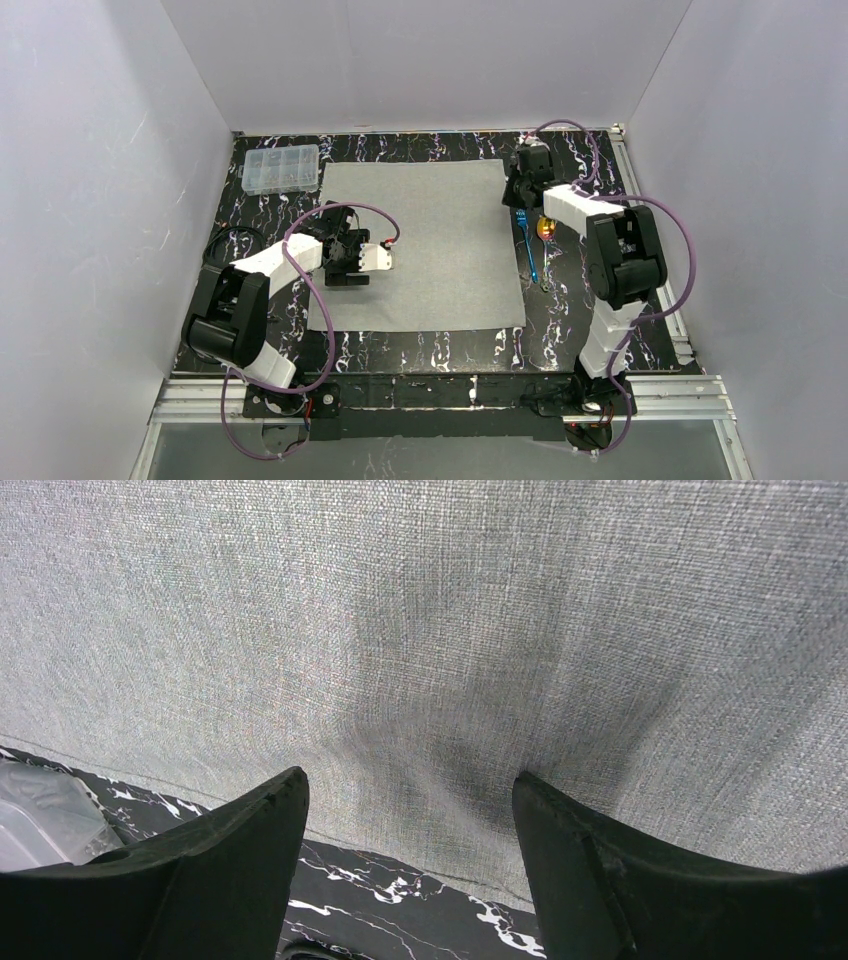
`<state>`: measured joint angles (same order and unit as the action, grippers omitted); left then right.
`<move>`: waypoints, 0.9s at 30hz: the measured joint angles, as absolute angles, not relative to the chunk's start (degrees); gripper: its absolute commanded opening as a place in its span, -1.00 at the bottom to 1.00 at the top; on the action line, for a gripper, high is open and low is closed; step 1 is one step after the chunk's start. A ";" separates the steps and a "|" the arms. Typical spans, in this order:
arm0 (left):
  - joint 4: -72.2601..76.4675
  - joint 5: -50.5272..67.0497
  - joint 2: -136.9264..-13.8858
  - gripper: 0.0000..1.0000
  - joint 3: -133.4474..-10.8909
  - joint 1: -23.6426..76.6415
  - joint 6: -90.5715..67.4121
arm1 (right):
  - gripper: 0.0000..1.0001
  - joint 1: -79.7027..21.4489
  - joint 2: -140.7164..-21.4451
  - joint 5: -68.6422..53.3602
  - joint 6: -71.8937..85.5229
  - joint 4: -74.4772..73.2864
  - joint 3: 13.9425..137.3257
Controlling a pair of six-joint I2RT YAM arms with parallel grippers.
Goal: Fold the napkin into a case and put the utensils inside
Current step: Flatten out the crumpled napkin at the center of the board, then pick up the flattened napkin from the center of the board.
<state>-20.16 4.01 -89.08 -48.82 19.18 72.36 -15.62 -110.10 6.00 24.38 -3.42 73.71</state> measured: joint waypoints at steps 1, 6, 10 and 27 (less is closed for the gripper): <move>-20.16 4.01 -89.08 0.46 -48.82 19.18 72.29 | -0.82 -15.86 -109.51 6.02 24.62 -3.73 72.88; -20.16 4.03 -89.08 0.46 -48.84 19.18 71.70 | -0.92 -15.84 -108.31 6.46 25.71 -5.69 66.76; -20.47 3.99 -89.08 0.46 -48.90 19.18 71.29 | -0.97 -14.61 -107.37 7.86 26.70 -8.01 65.78; -21.71 3.81 -89.08 0.46 -49.25 23.57 68.10 | -0.72 -6.85 -102.39 18.11 26.20 -19.49 63.42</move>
<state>-21.71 3.81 -89.08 -49.25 23.57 68.10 -6.85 -102.39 18.11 26.20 -19.49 63.42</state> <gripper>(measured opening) 0.730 0.033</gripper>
